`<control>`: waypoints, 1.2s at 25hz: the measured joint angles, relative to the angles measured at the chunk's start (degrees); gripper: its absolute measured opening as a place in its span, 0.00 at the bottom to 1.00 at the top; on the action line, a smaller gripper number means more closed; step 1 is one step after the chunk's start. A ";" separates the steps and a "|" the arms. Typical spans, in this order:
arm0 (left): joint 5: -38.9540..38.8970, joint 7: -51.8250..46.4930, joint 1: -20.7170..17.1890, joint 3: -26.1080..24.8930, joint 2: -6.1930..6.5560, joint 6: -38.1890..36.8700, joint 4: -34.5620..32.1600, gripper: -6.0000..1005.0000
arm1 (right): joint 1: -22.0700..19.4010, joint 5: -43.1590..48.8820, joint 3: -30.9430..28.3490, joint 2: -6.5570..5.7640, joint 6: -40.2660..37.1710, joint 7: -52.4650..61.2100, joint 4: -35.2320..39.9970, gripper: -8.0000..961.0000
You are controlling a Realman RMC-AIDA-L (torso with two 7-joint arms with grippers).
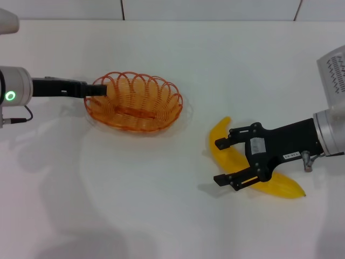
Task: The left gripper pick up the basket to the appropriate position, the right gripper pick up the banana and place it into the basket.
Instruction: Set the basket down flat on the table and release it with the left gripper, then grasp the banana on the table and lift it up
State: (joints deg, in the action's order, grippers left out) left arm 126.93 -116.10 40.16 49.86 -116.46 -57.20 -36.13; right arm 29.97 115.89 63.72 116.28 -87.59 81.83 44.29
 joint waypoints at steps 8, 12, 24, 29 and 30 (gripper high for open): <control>-9.30 14.14 -2.84 0.06 -0.46 0.15 0.31 0.66 | -0.10 -0.42 -0.39 0.00 -0.32 0.08 0.32 0.91; -14.82 20.06 -4.88 0.12 -0.49 -0.31 0.45 0.65 | -0.18 -0.58 -0.60 0.00 -1.14 0.07 0.37 0.91; -33.21 40.67 -13.25 4.50 -0.52 -4.22 0.57 0.65 | -0.11 -0.58 -0.64 0.00 -1.73 0.10 0.66 0.91; -34.69 44.31 -15.00 4.53 -0.07 -6.67 2.18 0.65 | -0.27 -0.65 -0.87 0.12 -1.72 0.10 1.24 0.91; -34.59 44.50 -15.27 4.55 -0.05 -7.07 2.42 0.65 | -0.29 -0.71 -0.88 0.15 -1.72 0.10 1.26 0.91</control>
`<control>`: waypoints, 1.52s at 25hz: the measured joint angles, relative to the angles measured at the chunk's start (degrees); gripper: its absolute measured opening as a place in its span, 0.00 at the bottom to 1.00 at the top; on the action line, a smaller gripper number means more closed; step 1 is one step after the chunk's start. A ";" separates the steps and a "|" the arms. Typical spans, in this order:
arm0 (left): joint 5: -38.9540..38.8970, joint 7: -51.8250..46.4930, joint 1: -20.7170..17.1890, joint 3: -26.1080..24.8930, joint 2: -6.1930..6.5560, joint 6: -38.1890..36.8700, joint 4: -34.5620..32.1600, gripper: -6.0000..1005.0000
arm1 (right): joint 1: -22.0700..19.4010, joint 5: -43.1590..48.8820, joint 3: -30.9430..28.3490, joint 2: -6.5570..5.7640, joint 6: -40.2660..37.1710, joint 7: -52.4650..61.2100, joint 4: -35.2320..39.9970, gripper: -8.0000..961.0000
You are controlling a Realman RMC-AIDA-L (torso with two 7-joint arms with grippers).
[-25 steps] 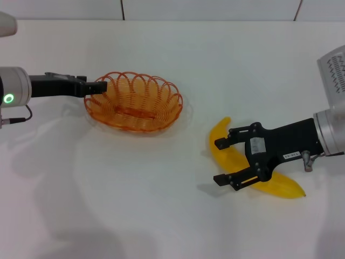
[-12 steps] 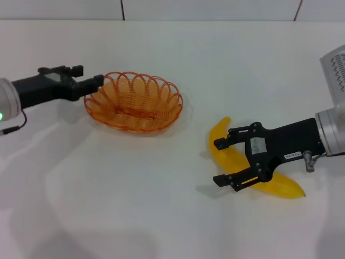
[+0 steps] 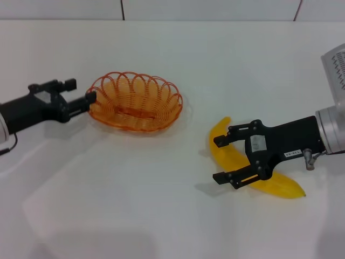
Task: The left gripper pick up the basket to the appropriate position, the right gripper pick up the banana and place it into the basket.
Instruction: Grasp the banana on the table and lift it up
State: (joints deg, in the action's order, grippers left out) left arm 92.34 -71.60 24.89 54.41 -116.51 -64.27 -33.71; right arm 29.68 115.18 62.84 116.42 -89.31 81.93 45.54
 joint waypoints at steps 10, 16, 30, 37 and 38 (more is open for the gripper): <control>0.24 7.65 -4.87 -0.60 0.07 -7.26 1.99 0.65 | -1.07 -0.68 0.32 0.17 -0.05 -0.36 1.78 0.91; 0.33 12.45 -5.83 -0.68 0.07 -7.72 5.05 0.65 | -1.94 -1.29 0.05 0.40 0.23 -0.39 2.77 0.91; 0.15 16.47 -6.59 -1.49 0.14 -7.37 7.06 0.65 | -9.48 -1.75 5.09 0.85 2.74 8.42 17.98 0.90; 0.12 16.52 -6.68 -1.53 0.10 -7.34 7.08 0.65 | -14.33 2.32 13.90 0.77 6.95 19.44 30.40 0.90; 0.12 16.52 -6.69 -1.52 0.10 -7.31 7.08 0.65 | -14.54 3.88 14.97 0.80 7.37 21.05 31.65 0.90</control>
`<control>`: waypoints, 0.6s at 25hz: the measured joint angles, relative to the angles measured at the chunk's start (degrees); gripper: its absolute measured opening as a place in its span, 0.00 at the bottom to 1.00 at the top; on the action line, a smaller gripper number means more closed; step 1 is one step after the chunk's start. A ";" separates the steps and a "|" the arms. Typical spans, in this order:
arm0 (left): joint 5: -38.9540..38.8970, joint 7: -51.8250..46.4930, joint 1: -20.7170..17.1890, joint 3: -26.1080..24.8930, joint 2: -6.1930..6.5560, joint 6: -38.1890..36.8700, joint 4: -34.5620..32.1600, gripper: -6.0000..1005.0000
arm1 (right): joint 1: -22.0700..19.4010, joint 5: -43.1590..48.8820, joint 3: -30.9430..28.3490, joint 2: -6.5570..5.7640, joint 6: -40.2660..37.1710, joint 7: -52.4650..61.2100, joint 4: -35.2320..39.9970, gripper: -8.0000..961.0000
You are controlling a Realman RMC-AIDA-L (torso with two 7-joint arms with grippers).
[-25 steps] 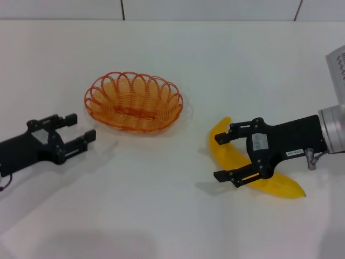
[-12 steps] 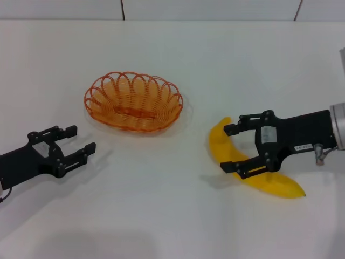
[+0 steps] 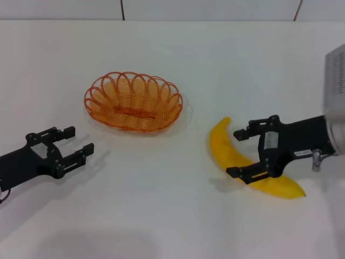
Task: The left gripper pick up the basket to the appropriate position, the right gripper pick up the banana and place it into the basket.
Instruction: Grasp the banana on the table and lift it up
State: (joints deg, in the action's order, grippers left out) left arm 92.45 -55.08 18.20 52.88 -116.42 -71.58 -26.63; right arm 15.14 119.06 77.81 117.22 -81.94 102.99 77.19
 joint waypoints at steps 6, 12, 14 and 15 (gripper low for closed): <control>0.00 0.02 0.10 0.03 -0.03 1.16 0.00 0.65 | -0.78 7.91 7.03 0.06 1.51 9.48 6.71 0.90; 0.04 0.04 0.58 0.03 -0.08 1.29 0.00 0.65 | -0.15 12.69 9.95 0.00 2.10 13.92 8.47 0.90; 0.03 0.04 0.81 0.03 -0.12 1.29 0.00 0.65 | 0.10 13.95 10.26 0.00 2.66 14.73 8.39 0.90; 0.03 0.05 0.93 0.03 -0.14 1.29 0.00 0.65 | 0.21 14.48 10.43 0.01 2.91 14.99 8.27 0.90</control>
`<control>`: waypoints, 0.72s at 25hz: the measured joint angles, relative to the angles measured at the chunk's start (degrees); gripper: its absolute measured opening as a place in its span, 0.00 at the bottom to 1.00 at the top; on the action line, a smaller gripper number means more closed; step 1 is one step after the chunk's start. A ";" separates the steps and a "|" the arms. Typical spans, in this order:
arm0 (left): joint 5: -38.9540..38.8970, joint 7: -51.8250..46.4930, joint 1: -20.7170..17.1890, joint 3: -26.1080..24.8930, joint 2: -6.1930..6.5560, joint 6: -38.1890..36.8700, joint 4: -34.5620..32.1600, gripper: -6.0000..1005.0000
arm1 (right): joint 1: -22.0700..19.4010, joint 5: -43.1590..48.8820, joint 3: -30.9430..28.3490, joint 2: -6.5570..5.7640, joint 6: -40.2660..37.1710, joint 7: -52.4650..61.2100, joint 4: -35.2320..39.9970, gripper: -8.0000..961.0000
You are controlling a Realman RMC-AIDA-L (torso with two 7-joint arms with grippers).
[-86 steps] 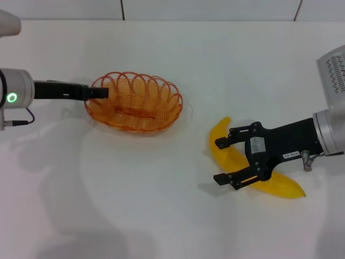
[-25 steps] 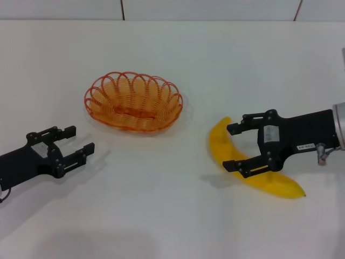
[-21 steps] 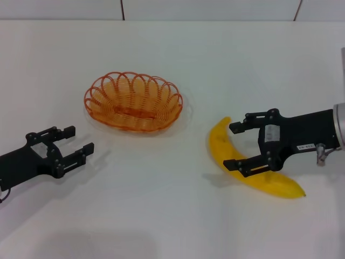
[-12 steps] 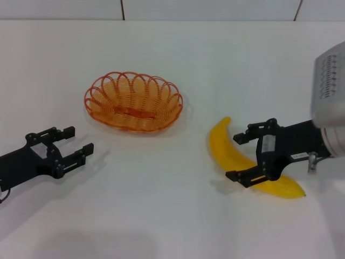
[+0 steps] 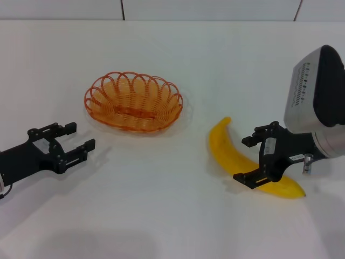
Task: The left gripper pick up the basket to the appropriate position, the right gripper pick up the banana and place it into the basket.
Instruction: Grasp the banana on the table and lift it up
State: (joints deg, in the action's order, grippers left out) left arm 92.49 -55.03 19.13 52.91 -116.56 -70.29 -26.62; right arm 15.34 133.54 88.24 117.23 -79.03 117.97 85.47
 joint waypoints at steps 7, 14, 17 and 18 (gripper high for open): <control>-0.03 0.01 0.19 0.00 0.00 -0.03 0.00 0.65 | 1.57 1.99 1.54 -0.04 0.39 1.03 -2.21 0.90; -0.03 0.02 0.32 0.08 0.02 -0.10 0.00 0.65 | 3.75 2.99 2.39 -0.24 1.87 1.77 -5.54 0.90; -0.03 0.00 0.52 0.26 0.02 -0.11 0.00 0.65 | 4.37 4.15 2.75 -0.17 2.28 2.52 -6.10 0.90; -0.03 0.00 0.54 0.31 0.02 -0.11 0.00 0.65 | 4.59 4.35 2.96 -0.17 2.42 2.76 -6.32 0.90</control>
State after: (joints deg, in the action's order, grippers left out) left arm 92.45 -55.04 19.67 53.22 -116.54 -70.40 -26.63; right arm 19.93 137.89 91.20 117.07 -76.61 120.73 79.14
